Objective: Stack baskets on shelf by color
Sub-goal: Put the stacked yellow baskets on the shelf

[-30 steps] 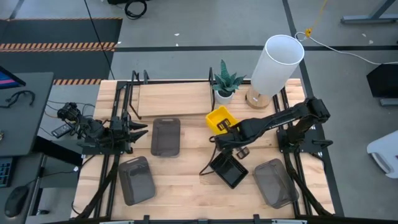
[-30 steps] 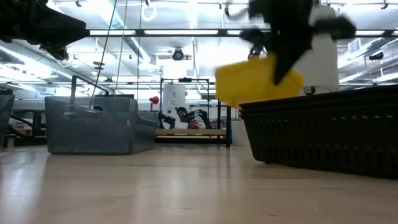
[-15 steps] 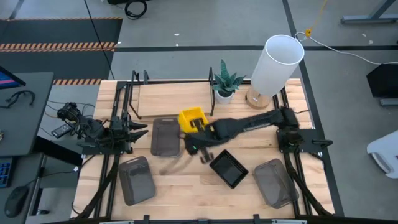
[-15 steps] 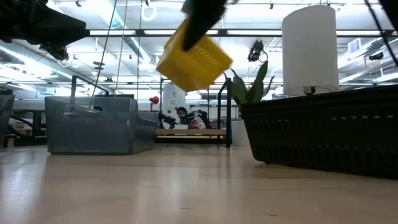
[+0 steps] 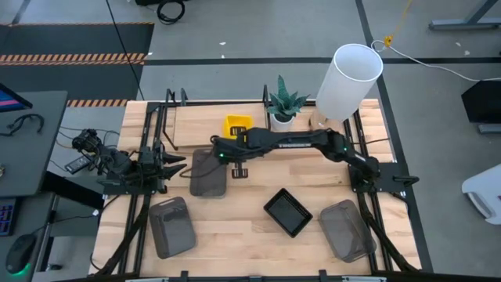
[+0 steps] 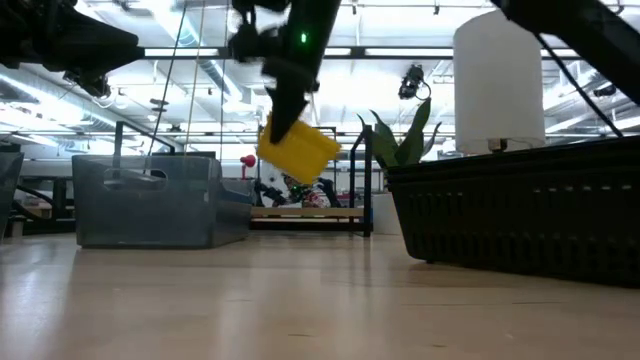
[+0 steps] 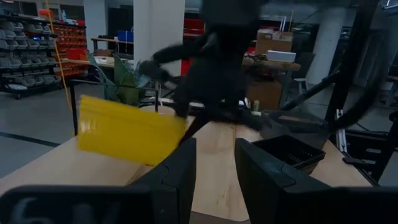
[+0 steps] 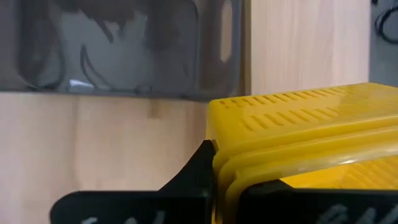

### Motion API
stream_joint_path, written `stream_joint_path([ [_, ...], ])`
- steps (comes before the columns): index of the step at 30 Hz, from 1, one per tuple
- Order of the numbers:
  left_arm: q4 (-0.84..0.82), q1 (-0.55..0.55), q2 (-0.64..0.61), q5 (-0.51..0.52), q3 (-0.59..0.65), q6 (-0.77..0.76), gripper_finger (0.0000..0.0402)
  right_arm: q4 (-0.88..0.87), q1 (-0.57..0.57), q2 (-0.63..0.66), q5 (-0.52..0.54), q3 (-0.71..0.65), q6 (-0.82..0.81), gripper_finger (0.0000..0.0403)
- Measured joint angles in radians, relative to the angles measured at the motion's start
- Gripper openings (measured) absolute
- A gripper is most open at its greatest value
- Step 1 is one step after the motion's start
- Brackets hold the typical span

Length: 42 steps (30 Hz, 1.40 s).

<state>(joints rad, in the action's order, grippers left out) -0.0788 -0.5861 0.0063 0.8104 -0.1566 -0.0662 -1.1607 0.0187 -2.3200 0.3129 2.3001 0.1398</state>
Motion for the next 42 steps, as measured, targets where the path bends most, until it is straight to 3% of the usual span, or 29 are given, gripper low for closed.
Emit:
stream_joint_path([
  [23,0.0,0.0,0.0,0.0,0.0,0.0,0.0117,-0.102,0.18,-0.036,-0.027,-0.046,0.076,0.0017],
  [35,0.0,0.0,0.0,0.0,0.0,0.0,0.0117,-0.1,0.163,-0.035,-0.098,-0.058,0.079,0.0064],
  [42,0.0,0.0,0.0,0.0,0.0,0.0,0.0117,-0.086,0.161,-0.035,-0.102,-0.058,-0.049,0.0086],
])
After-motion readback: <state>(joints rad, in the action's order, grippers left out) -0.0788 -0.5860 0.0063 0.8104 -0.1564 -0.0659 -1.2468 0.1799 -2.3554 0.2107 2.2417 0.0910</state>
